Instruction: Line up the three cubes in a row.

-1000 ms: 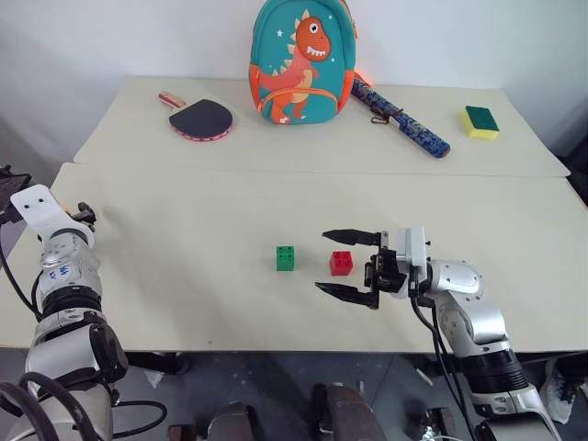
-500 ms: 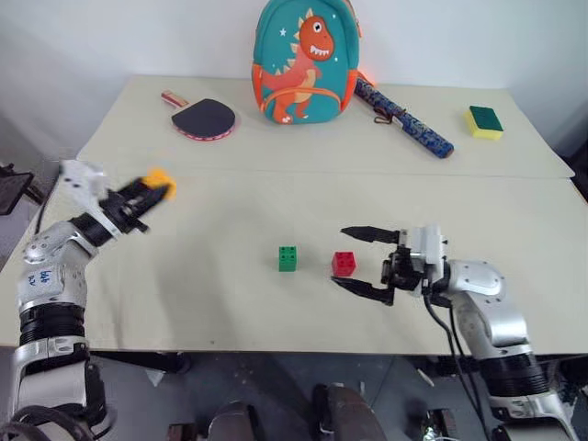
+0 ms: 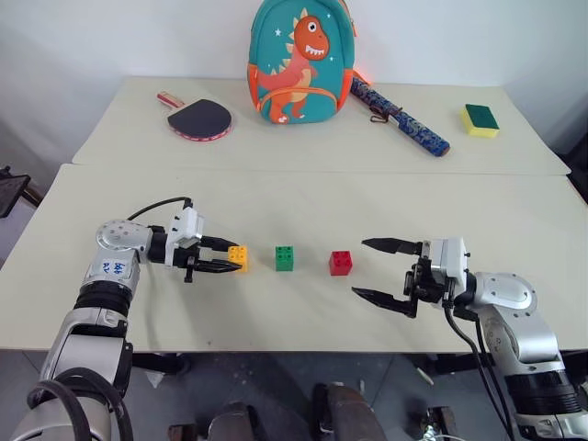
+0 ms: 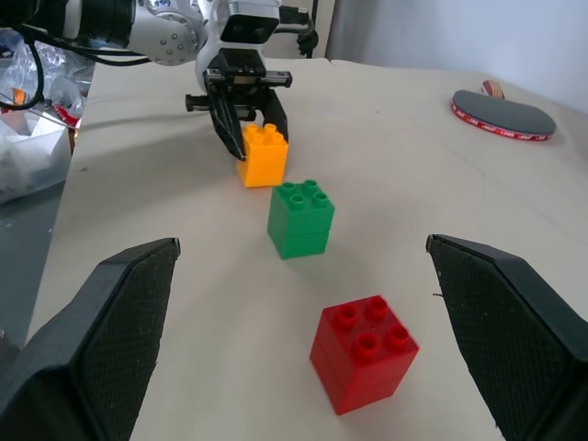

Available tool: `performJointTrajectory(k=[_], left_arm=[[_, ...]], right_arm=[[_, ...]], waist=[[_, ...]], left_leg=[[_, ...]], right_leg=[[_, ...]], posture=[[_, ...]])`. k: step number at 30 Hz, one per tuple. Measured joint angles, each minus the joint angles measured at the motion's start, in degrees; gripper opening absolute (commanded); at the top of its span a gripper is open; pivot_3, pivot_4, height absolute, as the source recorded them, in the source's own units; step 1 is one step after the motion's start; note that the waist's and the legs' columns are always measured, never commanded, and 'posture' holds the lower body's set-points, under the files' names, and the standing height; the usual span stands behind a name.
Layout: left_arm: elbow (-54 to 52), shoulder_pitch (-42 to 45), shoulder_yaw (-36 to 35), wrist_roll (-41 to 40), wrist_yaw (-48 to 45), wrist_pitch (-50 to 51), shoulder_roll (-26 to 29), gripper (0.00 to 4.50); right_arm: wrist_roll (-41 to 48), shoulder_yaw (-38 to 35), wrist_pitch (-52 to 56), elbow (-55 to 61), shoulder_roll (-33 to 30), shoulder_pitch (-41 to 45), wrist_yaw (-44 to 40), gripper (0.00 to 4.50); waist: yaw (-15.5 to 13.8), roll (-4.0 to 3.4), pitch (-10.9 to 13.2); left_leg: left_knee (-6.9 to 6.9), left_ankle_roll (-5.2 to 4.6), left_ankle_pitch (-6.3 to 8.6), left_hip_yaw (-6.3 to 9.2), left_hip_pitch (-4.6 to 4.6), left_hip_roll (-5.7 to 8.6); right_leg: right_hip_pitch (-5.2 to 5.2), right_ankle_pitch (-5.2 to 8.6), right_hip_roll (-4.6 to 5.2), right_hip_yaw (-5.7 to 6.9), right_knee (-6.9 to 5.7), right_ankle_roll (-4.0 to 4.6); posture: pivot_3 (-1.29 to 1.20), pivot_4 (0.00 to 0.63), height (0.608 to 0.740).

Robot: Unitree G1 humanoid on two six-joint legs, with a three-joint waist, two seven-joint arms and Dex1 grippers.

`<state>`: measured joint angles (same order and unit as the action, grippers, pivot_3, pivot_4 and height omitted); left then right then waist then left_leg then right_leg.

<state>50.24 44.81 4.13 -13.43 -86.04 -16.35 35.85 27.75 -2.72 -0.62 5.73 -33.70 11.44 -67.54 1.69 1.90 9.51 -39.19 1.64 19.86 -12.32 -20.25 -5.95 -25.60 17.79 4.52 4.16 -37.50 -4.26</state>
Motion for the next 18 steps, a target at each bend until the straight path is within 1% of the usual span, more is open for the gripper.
performJointTrajectory(k=[5,6,7,9,10,14,16,18], left_arm=[[2.3,0.0,-0.1,0.4,0.0,-2.3,0.1,1.48],[2.4,0.0,-0.1,0.6,0.0,-3.0,0.1,2.04],[2.4,0.0,0.0,0.7,0.0,-3.2,0.1,2.21],[2.6,0.0,1.2,2.2,0.0,-3.7,0.2,2.76],[2.7,0.0,1.3,2.3,0.1,-3.7,0.1,3.15],[1.4,-0.3,-1.0,1.3,0.1,-1.8,0.3,4.28],[-5.7,-4.4,-4.1,-1.9,0.2,1.6,2.6,4.28],[-14.3,-11.4,-8.6,-4.8,1.4,5.3,7.0,4.28]], right_arm=[[0.0,-0.2,0.7,1.7,-0.5,-2.0,0.9,4.50],[0.1,-0.2,0.7,1.9,-0.5,-2.0,1.0,4.50],[0.1,-0.2,0.8,2.0,-0.6,-2.0,1.0,4.50],[0.2,-0.2,1.0,2.1,-1.0,-2.0,1.0,4.50],[0.3,-0.2,1.2,2.1,-1.1,-1.9,0.9,4.50],[0.8,-0.2,2.3,2.1,-1.4,-1.5,0.3,4.50],[2.2,-0.7,3.5,2.2,-2.9,-1.7,-0.6,4.50],[3.3,-2.9,4.4,2.4,-5.7,-2.2,-2.1,4.50]], waist=[[-0.1,0.00,0.0],[-0.1,0.00,0.0],[-0.1,0.00,0.0],[-0.1,0.00,0.0],[-0.1,0.00,0.0],[-0.1,0.00,0.0],[0.3,-0.01,0.0],[0.8,-0.05,0.0]], left_leg=[[-0.06,-0.03,0.00,0.04,0.00,0.01],[-0.07,-0.04,0.01,0.03,0.00,0.01],[-0.07,-0.04,0.01,0.03,0.01,0.01],[-0.07,-0.04,0.01,0.04,0.01,0.01],[-0.07,-0.04,0.00,0.05,0.00,0.00],[-0.06,-0.04,0.01,0.05,-0.01,0.00],[-0.01,-0.03,0.02,0.06,0.00,-0.05],[0.06,0.00,0.04,0.31,0.06,-0.08]], right_leg=[[0.03,0.00,0.02,0.01,-0.01,0.00],[0.03,0.00,0.03,0.00,-0.01,0.00],[0.04,0.00,0.03,0.00,-0.02,0.00],[0.04,0.00,0.03,0.01,-0.03,0.00],[0.03,0.00,0.03,0.02,-0.03,0.00],[0.03,0.00,0.03,0.02,-0.03,0.00],[-0.01,0.00,0.03,-0.02,-0.04,0.00],[-0.07,0.00,0.02,-0.07,-0.22,0.00]], posture=[[0.00,0.150,0.740],[0.00,0.150,0.740],[0.00,0.150,0.740],[0.00,0.150,0.740],[0.00,0.150,0.740],[0.00,0.150,0.740],[0.00,0.150,0.740],[0.00,0.150,0.740]])
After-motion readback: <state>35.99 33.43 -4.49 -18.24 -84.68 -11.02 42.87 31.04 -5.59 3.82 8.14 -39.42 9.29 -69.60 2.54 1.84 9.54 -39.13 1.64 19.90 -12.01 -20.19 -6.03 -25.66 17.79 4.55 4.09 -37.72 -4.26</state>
